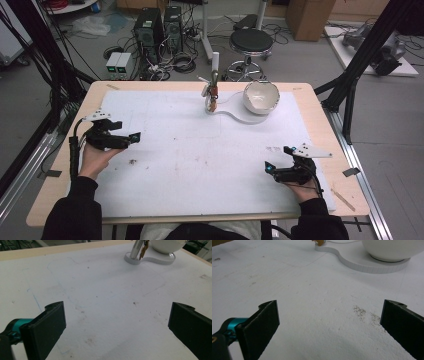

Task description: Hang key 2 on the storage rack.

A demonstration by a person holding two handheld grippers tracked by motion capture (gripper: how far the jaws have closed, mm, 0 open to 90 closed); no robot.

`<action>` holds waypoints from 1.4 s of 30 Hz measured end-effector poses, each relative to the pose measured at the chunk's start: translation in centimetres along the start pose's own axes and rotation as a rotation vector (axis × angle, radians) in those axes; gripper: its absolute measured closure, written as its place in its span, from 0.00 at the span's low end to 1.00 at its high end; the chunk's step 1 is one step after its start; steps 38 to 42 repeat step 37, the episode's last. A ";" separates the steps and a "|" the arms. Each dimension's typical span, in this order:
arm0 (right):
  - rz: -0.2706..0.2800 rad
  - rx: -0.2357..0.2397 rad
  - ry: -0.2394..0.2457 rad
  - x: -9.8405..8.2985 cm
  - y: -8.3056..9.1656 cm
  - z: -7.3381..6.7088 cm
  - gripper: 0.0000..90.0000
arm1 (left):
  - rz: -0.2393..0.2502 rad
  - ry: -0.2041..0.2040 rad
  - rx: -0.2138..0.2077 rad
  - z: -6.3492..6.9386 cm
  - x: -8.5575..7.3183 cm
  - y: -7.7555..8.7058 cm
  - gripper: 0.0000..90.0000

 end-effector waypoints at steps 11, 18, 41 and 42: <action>-0.003 -0.009 0.004 -0.1 0.0 0.1 0.01 | 0.022 -0.006 0.017 0.2 -2.4 1.7 0.02; -0.009 -0.010 0.003 -0.2 -0.1 0.2 0.01 | 0.027 0.015 0.053 0.0 -4.7 2.0 0.02; -0.014 -0.009 0.011 -0.1 -0.4 0.2 0.01 | 0.086 0.025 0.069 -0.6 -7.8 4.5 0.02; -0.014 -0.009 0.011 -0.1 -0.4 0.2 0.01 | 0.086 0.025 0.069 -0.6 -7.8 4.5 0.02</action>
Point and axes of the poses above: each handheld gripper's, and its own axes: y roughly backward along the jaws, x roughly out of its top, z roughly to its right, the point moved 7 cm from there along -y, roughly forward along the jaws, and after that the axes turned 12 degrees about -z, right-handed, at the moved point
